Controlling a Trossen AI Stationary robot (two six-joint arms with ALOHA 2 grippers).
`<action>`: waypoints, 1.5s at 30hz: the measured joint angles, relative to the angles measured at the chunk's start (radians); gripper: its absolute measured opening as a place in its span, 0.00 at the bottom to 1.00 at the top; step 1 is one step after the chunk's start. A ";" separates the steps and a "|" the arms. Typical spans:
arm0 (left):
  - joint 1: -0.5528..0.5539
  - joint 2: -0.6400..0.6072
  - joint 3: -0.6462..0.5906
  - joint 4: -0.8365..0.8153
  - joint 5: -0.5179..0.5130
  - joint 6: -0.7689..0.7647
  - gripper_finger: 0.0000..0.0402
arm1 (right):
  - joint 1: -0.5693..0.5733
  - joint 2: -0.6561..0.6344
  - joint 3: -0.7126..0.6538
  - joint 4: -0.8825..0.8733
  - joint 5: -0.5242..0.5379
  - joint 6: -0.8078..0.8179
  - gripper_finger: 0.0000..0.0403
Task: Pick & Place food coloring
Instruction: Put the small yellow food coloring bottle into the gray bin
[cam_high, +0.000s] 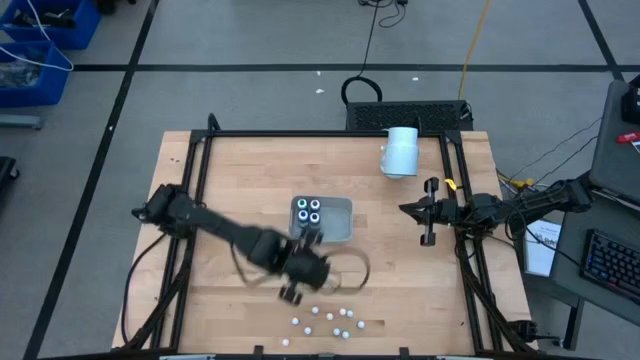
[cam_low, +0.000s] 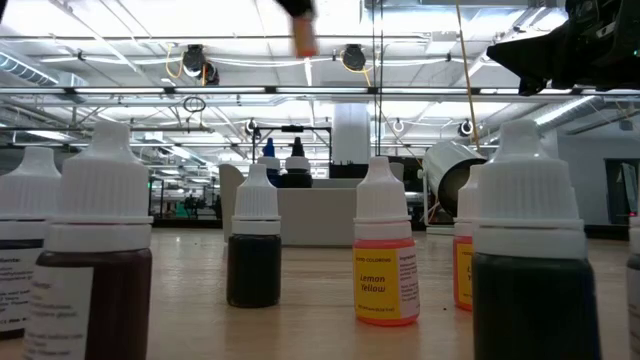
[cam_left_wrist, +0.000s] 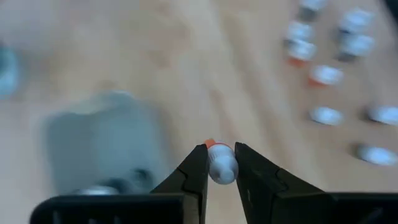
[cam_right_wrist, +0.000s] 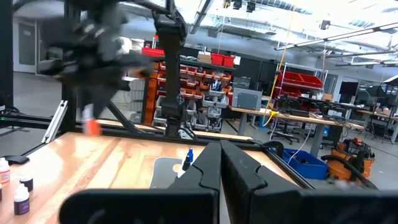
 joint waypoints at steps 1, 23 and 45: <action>0.036 0.000 0.014 0.004 -0.003 0.035 0.17 | 0.000 0.000 0.000 -0.002 0.000 0.000 0.00; 0.368 0.230 0.017 0.121 0.032 0.332 0.18 | 0.000 0.000 0.000 -0.052 0.000 -0.022 0.00; 0.384 0.350 0.020 0.210 0.083 0.397 0.20 | 0.000 0.014 0.000 -0.052 -0.002 -0.026 0.00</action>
